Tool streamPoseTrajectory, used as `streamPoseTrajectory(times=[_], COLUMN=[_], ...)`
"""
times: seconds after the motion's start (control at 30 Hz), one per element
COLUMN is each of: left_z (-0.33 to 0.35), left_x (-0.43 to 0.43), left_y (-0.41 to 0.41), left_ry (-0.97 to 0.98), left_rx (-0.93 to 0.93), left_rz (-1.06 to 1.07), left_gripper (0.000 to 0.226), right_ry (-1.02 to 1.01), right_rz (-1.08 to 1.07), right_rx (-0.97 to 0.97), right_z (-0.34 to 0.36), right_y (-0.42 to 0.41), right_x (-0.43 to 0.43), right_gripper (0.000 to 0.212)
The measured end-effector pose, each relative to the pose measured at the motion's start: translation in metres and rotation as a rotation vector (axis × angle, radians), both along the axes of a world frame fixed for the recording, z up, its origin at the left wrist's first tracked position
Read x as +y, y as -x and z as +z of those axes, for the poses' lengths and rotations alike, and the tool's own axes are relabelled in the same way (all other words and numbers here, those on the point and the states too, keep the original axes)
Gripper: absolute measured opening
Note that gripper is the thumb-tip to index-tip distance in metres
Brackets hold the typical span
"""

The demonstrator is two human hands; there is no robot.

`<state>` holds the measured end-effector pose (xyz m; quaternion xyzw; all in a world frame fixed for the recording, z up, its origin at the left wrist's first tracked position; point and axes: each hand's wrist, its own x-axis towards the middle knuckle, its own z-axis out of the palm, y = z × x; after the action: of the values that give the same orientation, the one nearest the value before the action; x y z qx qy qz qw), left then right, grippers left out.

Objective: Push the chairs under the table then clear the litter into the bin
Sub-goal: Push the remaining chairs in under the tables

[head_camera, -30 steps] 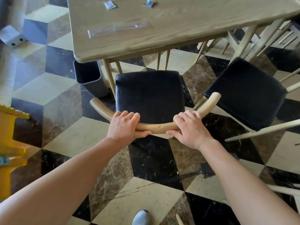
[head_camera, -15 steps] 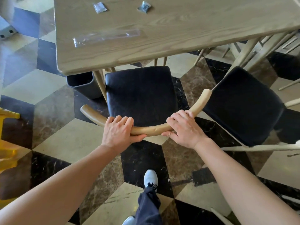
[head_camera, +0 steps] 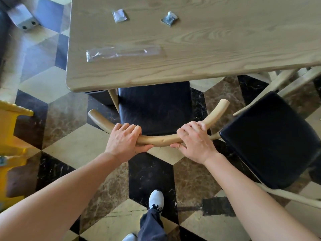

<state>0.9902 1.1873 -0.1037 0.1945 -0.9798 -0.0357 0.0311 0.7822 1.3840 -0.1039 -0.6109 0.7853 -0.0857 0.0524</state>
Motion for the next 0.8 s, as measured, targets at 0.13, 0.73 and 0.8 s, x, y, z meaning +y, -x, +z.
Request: streamPoseTrajectory(times=[0.13, 0.73, 0.8], left_z=[0.003, 0.050, 0.065], left_x=[-0.010, -0.002, 0.006], left_y=[0.010, 0.033, 0.036], left_ry=[-0.010, -0.242, -0.269], left_rx=[-0.039, -0.451, -0.458], left_rz=[0.013, 0.095, 0.094], left_gripper=[0.073, 0.056, 0.047], right_ry=[0.014, -0.447, -0.456], right_rz=[0.007, -0.122, -0.249], right_rx=[-0.008, 0.001, -0.039], right_z=[0.001, 0.050, 0.070], right_y=[0.011, 0.003, -0.008], right_x=[-0.011, -0.024, -0.021], right_gripper=[0.049, 0.056, 0.055])
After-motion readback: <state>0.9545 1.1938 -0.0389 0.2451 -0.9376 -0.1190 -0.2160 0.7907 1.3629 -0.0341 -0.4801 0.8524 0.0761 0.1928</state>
